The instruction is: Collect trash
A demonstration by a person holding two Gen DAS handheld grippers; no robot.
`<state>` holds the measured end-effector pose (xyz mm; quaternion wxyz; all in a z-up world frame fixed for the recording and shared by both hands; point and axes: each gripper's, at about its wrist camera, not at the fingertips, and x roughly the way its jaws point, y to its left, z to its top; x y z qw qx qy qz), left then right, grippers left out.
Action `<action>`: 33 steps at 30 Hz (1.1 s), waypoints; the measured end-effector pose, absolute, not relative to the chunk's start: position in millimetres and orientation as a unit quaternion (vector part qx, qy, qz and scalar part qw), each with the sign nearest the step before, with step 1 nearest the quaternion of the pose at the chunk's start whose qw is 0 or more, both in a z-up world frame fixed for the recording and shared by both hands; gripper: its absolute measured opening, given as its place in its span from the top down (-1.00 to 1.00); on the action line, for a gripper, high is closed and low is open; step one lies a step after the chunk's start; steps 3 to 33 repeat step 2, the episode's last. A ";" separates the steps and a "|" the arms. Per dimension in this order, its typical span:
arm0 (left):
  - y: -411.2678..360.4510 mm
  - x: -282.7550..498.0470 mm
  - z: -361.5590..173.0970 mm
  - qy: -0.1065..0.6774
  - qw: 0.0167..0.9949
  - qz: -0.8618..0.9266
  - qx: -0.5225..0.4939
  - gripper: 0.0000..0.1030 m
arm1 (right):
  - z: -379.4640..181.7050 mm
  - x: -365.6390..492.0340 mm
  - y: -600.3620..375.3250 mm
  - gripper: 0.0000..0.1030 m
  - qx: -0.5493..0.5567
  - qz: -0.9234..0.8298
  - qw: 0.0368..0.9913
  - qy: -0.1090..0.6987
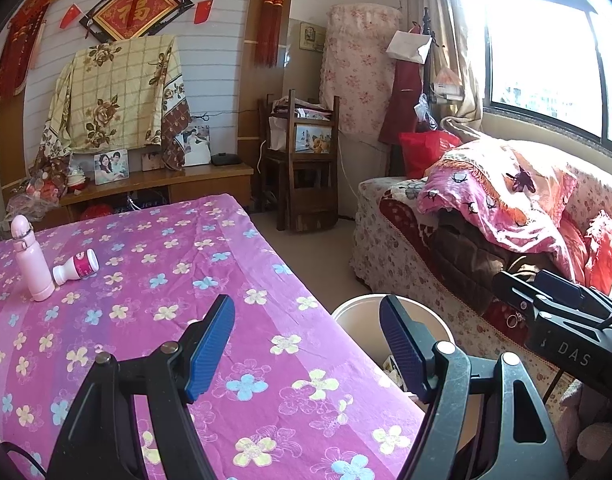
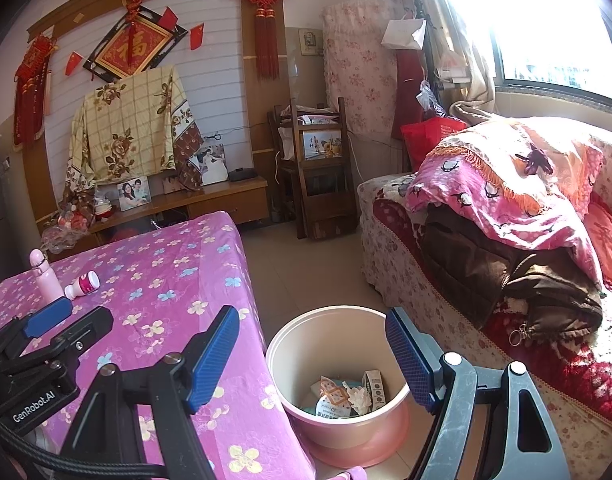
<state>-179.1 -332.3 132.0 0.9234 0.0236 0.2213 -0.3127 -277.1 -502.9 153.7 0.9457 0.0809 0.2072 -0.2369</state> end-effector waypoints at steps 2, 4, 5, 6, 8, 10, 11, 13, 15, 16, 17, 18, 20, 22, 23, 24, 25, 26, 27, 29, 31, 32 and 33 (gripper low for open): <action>-330.1 -176.2 129.2 0.227 0.922 -0.312 0.023 -0.46 | 152.1 -275.1 -503.1 -0.53 0.080 -0.236 0.945 0.210; -330.1 -176.2 129.2 0.227 0.922 -0.312 0.023 -0.46 | 152.1 -275.1 -503.1 -0.53 0.080 -0.236 0.945 0.210; -330.1 -176.2 129.2 0.227 0.922 -0.312 0.023 -0.46 | 152.1 -275.1 -503.1 -0.53 0.080 -0.236 0.945 0.210; -330.1 -176.2 129.2 0.227 0.922 -0.312 0.023 -0.46 | 152.1 -275.1 -503.1 -0.53 0.080 -0.236 0.945 0.210; -330.1 -176.2 129.2 0.227 0.922 -0.312 0.023 -0.46 | 152.1 -275.1 -503.1 -0.53 0.080 -0.236 0.945 0.210; -330.1 -176.2 129.2 0.227 0.922 -0.312 0.023 -0.46 | 152.1 -275.1 -503.1 -0.53 0.080 -0.236 0.945 0.210; -330.1 -176.2 129.2 0.227 0.922 -0.312 0.023 -0.46 | 152.1 -275.1 -503.1 -0.53 0.080 -0.236 0.945 0.210; -330.1 -176.2 129.2 0.227 0.922 -0.312 0.023 -0.46 | 152.1 -275.1 -503.1 -0.53 0.080 -0.236 0.945 0.210; -330.1 -176.2 129.2 0.227 0.922 -0.312 0.023 -0.46 | 152.1 -275.1 -503.1 -0.53 0.080 -0.236 0.945 0.210; -330.1 -176.2 129.2 0.227 0.922 -0.312 0.023 -0.46 | 152.1 -275.1 -503.1 -0.53 0.080 -0.236 0.945 0.210; -330.1 -176.2 129.2 0.227 0.922 -0.312 0.023 -0.46 | 152.1 -275.1 -503.1 -0.53 0.080 -0.236 0.945 0.210; -330.1 -176.2 129.2 0.227 0.922 -0.312 0.023 -0.46 | 152.1 -275.1 -503.1 -0.53 0.080 -0.236 0.945 0.210; -330.1 -176.2 129.2 0.227 0.922 -0.312 0.023 -0.46 | 152.1 -275.1 -503.1 -0.53 0.080 -0.236 0.945 0.210; -330.1 -176.2 129.2 0.227 0.922 -0.312 0.023 -0.46 | 152.1 -275.1 -503.1 -0.53 0.080 -0.236 0.945 0.210; -330.1 -176.2 129.2 0.227 0.922 -0.312 0.023 -0.46 | 152.1 -275.1 -503.1 -0.53 0.080 -0.236 0.945 0.210; -330.1 -176.2 129.2 0.227 0.922 -0.312 0.023 -0.46 | 152.1 -275.1 -503.1 -0.53 0.080 -0.236 0.945 0.210; -330.1 -176.2 129.2 0.227 0.922 -0.312 0.023 -0.46 | 152.1 -275.1 -503.1 -0.53 0.080 -0.236 0.945 0.210; -330.1 -176.2 129.2 0.227 0.922 -0.312 0.023 -0.46 | 152.1 -275.1 -503.1 -0.53 0.080 -0.236 0.945 0.210; -330.1 -176.2 129.2 0.227 0.922 -0.312 0.023 -0.46 | 152.1 -275.1 -503.1 -0.53 0.080 -0.236 0.945 0.210; -330.1 -176.2 129.2 0.227 0.922 -0.312 0.023 -0.46 | 152.1 -275.1 -503.1 -0.53 0.080 -0.236 0.945 0.210; -330.1 -176.2 129.2 0.227 0.922 -0.312 0.023 -0.46 | 152.1 -275.1 -503.1 -0.53 0.080 -0.236 0.945 0.210; -330.1 -176.2 129.2 0.227 0.922 -0.312 0.023 -0.46 | 152.1 -275.1 -503.1 -0.53 0.080 -0.236 0.945 0.210; -330.1 -176.2 129.2 0.227 0.922 -0.312 0.023 -0.46 | 152.1 -275.1 -503.1 -0.53 0.080 -0.236 0.945 0.210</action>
